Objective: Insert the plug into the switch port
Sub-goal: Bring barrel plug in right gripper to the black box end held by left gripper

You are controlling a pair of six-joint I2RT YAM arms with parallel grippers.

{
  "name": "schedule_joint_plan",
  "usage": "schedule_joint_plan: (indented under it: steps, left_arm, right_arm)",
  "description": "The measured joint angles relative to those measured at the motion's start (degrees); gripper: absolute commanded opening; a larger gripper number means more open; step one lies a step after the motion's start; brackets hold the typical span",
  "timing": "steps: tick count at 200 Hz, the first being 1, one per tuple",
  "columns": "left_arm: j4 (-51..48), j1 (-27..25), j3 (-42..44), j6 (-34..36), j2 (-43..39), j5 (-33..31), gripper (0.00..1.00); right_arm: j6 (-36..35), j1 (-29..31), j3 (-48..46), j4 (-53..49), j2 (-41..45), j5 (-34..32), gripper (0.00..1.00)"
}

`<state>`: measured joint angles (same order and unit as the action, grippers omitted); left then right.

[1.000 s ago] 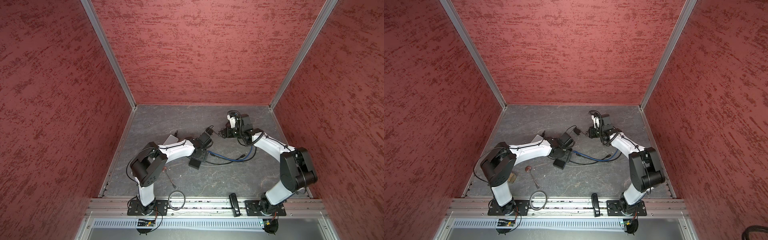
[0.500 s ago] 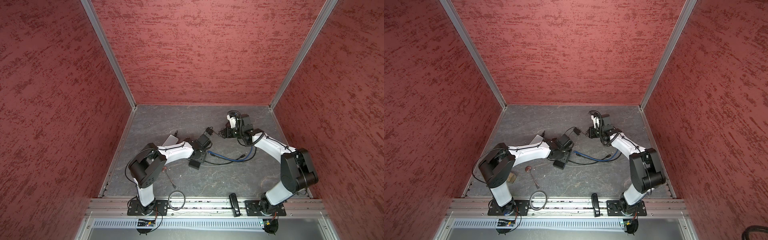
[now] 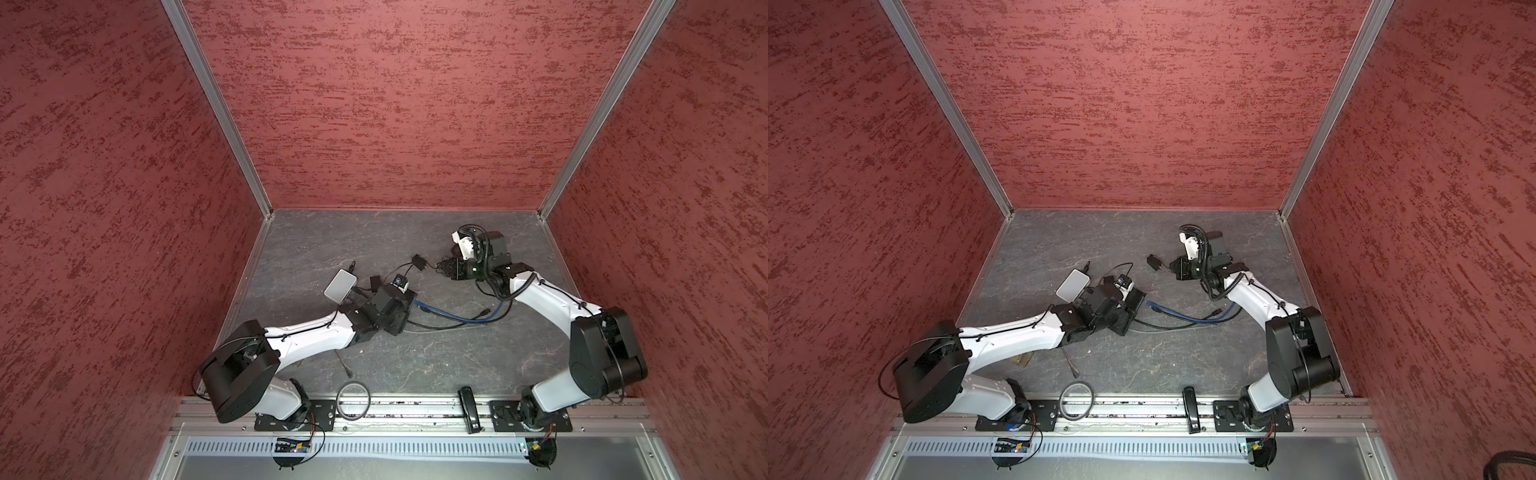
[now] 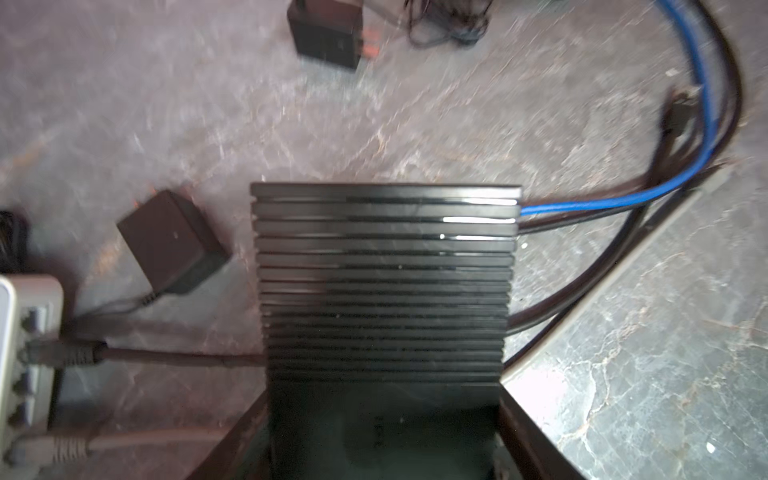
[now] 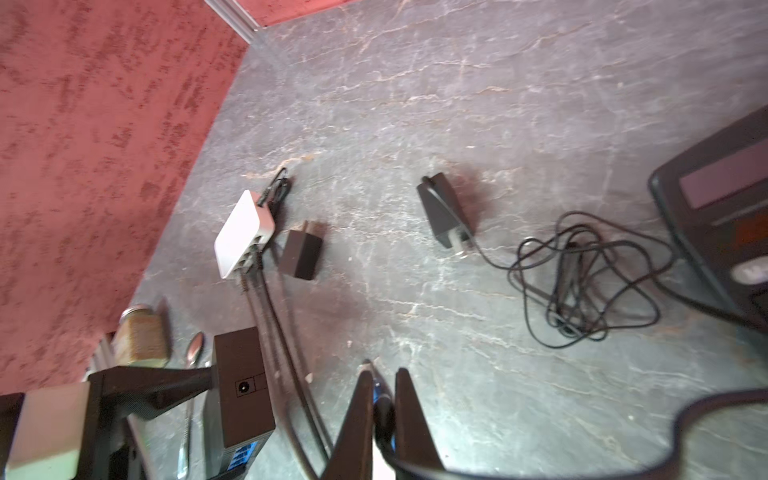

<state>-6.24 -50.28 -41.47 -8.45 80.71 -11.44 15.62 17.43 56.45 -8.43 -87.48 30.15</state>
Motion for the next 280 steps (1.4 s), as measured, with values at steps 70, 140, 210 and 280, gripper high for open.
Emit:
schedule_joint_plan:
  steps: [70, 140, 210, 280]
  left_arm:
    - [27.7, -2.8, 15.3, 17.0, -4.7, 1.4, 0.43]
    - [50.5, -2.1, 18.0, 30.3, 4.0, 8.3, 0.42]
    - [64.2, -1.2, 18.1, 32.5, 12.2, 10.0, 0.40]
    - [64.3, -1.1, 15.5, 32.5, 13.0, 9.6, 0.38]
  right_arm:
    - [3.1, 0.0, -5.2, 4.3, 7.5, 7.8, 0.04]
    - [5.6, 1.1, -8.2, 6.4, 12.5, 10.5, 0.04]
    - [5.1, 1.3, -13.1, 6.4, 18.3, 10.8, 0.04]
    - [4.0, 2.4, -14.6, 5.9, 19.6, 10.8, 0.04]
